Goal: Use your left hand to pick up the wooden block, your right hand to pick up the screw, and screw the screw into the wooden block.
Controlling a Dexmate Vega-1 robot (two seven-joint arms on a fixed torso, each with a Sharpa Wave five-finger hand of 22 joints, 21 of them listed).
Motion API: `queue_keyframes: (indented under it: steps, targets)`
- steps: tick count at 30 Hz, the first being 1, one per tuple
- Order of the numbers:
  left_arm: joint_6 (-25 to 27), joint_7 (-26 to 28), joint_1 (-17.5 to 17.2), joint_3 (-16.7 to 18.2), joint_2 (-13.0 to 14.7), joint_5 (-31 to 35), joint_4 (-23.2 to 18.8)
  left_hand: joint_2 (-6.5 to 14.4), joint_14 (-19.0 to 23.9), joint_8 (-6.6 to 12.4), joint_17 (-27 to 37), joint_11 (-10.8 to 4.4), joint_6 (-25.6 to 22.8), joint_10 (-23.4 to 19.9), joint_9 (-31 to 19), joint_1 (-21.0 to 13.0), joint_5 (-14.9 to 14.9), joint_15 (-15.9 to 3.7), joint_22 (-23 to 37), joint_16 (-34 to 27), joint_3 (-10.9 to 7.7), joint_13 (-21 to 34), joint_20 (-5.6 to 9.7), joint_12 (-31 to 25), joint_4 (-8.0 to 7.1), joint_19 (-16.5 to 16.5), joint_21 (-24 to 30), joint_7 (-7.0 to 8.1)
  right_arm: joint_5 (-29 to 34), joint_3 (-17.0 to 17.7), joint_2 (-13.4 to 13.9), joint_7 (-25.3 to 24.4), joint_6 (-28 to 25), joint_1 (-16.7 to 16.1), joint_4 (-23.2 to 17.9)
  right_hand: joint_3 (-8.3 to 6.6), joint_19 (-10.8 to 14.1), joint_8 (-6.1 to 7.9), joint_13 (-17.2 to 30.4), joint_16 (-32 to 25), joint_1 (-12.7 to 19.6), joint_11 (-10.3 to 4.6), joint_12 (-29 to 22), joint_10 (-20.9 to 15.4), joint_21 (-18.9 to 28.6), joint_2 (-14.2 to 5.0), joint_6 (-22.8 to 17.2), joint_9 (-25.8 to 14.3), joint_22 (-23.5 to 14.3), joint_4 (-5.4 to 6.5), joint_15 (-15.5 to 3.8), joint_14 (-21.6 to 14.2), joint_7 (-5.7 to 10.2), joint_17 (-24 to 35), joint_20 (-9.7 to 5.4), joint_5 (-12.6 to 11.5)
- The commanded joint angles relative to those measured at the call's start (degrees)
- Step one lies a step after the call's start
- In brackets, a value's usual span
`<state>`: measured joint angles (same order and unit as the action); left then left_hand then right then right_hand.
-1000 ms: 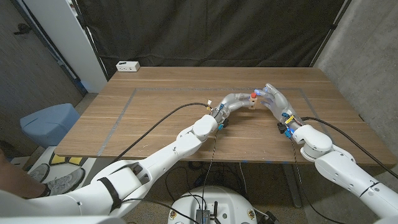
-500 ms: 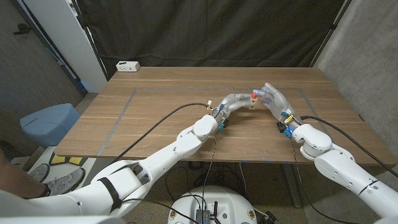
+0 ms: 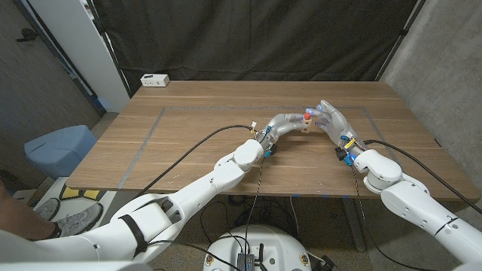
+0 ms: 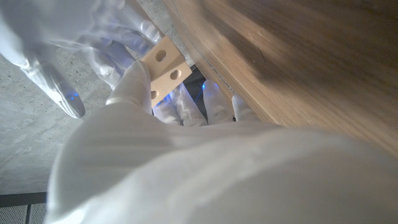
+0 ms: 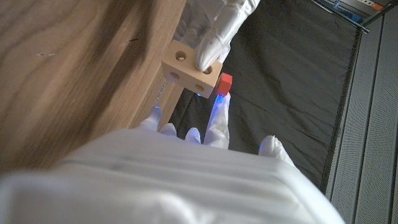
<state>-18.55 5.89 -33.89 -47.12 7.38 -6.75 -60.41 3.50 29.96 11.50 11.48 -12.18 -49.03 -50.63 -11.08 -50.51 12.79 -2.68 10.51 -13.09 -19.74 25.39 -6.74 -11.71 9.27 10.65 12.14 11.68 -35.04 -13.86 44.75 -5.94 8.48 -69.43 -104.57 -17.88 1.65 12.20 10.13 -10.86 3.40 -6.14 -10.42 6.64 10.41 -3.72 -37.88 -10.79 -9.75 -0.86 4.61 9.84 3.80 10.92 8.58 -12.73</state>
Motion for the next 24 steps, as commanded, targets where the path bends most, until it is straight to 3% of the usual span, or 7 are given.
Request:
queue_keyframes:
  steps: [1,24]
  targets:
    - [-0.1,-0.1,0.0,0.0,0.0,-0.1,-0.1,1.5,0.6,0.54,0.0,-0.13,-3.1,-0.6,-0.2,0.8,0.5,-3.63,0.3,-0.2,-0.95,0.1,-0.12,-0.5,-0.50,0.4,0.2,-2.07,0.0,0.0,0.1,-0.4,-0.2,-0.1,-0.4,0.15,0.0,0.42,0.2,-0.5,-0.2,0.01,-0.6,-0.2,0.5,-0.35,-0.9,-0.3,-0.1,-0.07,-0.17,2.4,-0.20,0.2,-0.18,-0.3]
    - [-0.2,-0.4,0.2,0.1,-0.2,-0.4,0.5,1.5,0.6,0.53,0.0,-0.12,-3.1,-0.6,-0.2,0.8,0.5,-3.56,0.3,-0.2,-0.97,0.1,-0.13,-0.5,-0.51,0.4,0.2,-2.09,-0.2,0.1,0.0,-1.4,-1.1,-0.5,-0.6,0.06,0.3,0.79,0.2,-0.7,-0.1,-0.10,-0.8,-1.3,0.6,-0.49,-2.3,-0.6,0.0,-0.08,-0.23,1.7,-0.25,0.1,-0.12,-0.4]
